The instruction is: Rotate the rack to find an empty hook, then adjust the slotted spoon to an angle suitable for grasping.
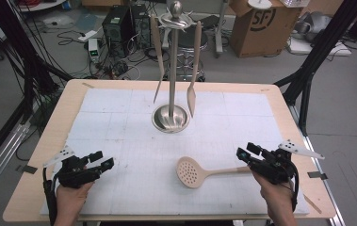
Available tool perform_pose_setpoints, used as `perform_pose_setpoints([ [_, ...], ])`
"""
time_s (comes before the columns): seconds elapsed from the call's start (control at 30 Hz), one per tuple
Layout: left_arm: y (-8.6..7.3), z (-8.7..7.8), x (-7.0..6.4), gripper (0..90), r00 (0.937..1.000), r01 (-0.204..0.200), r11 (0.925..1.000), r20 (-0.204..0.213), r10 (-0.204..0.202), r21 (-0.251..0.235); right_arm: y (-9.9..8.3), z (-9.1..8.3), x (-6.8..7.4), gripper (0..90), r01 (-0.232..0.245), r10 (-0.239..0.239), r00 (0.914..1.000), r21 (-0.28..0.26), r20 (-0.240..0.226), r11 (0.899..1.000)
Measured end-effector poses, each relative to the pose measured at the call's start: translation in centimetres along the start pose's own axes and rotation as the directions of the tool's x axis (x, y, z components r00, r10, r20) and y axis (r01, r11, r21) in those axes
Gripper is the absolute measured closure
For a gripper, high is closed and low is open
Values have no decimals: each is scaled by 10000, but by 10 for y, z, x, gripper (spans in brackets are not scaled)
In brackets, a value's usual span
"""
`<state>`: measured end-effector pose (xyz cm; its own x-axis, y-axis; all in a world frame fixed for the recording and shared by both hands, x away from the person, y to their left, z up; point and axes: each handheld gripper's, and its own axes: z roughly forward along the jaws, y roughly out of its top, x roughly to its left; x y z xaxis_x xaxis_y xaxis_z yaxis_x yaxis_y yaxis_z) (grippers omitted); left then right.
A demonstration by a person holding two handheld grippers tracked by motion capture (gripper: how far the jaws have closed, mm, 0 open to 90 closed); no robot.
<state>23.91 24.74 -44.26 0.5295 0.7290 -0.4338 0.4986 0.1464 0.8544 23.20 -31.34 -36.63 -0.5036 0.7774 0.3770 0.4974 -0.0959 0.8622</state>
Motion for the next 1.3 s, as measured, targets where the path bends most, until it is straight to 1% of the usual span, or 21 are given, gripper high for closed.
perform_pose_setpoints([
  [0.07,0,0,0,275,10000,7,10000,41,-7,-28,-4,-2,-2,403,36,-36,10000,4,-24,10000],
  [0.1,0,0,0,273,10000,12,10000,51,-12,-36,-5,-3,-3,397,89,-89,10000,68,-6,9999],
  [0.23,0,0,0,270,10000,27,10000,59,-27,-53,-11,-6,-7,377,40,-41,10000,315,34,9995],
  [0.43,1,0,0,270,10000,37,10000,69,-36,-40,-24,-13,-18,374,-341,319,9989,648,345,9973],
  [0.63,1,0,-1,270,10000,37,10000,47,-37,-35,-39,-19,-29,375,-557,498,9967,929,637,9941],
  [0.8,1,-1,0,270,10000,29,10000,-6,-29,-53,-48,-24,-36,379,-787,695,9941,1125,836,9905],
  [0.87,1,-1,0,270,10000,36,10000,-7,-36,-45,-51,-26,-40,407,-929,820,9923,1204,923,9884],
  [0.97,1,0,-1,270,10000,5,10000,10,-5,-32,-58,-27,-48,458,-1161,1022,9898,1457,994,9825],
  [1.0,1,0,-1,270,10000,-45,10000,1,45,6,-60,-27,-51,485,-1275,1131,9886,1532,995,9799],
  [1.03,1,0,-1,270,10000,-11,10000,13,11,10,-63,-27,-54,521,-1438,1287,9862,1530,1044,9777],
  [1.07,1,0,-1,270,10000,-31,10000,-8,31,-1,-66,-28,-57,552,-1438,1279,9861,1581,1065,9769],
  [1.13,1,0,-1,270,10000,-4,10000,-13,4,-22,-71,-27,-61,587,-1572,1358,9823,1734,1291,9722],
  [1.17,1,0,-1,270,10000,20,10000,-2,-20,-21,-73,-26,-64,605,-1839,1594,9782,1988,1328,9626],
  [1.2,1,0,-1,270,10000,24,10000,3,-24,-16,-75,-25,-66,619,-1834,1569,9779,2058,1385,9612],
  [1.23,1,0,-1,271,10000,3,10000,0,-3,-20,-77,-25,-68,653,-1865,1584,9768,2088,1443,9600],
  [1.27,1,0,-1,271,10000,-4,10000,4,4,-5,-79,-25,-69,675,-1873,1575,9765,2186,1469,9577],
  [1.3,1,0,-1,271,10000,-7,10000,-5,7,-11,-80,-24,-70,702,-1961,1635,9745,2296,1537,9533],
])
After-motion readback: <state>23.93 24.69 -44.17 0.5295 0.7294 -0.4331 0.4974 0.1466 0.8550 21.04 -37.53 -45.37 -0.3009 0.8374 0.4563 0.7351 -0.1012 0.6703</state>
